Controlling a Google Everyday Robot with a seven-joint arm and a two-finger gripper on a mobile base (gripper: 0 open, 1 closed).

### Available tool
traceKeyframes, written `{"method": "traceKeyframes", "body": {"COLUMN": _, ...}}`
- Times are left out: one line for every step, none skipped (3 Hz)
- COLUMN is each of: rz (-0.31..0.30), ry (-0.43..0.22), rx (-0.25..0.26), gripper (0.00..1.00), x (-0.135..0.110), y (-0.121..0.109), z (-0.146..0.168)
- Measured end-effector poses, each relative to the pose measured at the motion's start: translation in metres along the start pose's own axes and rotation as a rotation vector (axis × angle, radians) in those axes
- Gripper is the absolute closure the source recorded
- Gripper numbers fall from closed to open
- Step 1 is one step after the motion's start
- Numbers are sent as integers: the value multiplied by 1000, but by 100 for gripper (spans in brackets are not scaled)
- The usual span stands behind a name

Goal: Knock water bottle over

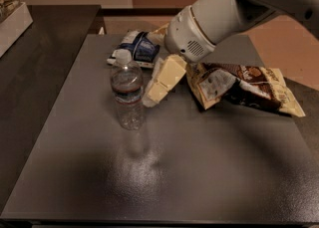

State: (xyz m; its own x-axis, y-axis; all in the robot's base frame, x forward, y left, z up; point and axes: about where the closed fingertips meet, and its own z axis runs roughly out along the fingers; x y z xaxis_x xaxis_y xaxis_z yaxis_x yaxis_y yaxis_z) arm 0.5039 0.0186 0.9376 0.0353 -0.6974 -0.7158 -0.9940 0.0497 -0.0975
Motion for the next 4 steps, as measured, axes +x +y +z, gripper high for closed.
{"method": "traceKeyframes", "body": {"rz": -29, "ry": -35, "rx": -46, "gripper": 0, "x": -10, "y": 13, "z": 12}}
{"method": "traceKeyframes", "body": {"rz": -55, "ry": -63, "rx": -72, "gripper": 0, "x": -20, "y": 24, "z": 21}}
{"method": "traceKeyframes", "body": {"rz": -63, "ry": -85, "rx": -80, "gripper": 16, "x": -27, "y": 30, "z": 27}}
{"method": "traceKeyframes", "body": {"rz": -66, "ry": -99, "rx": -87, "gripper": 39, "x": -30, "y": 32, "z": 28}}
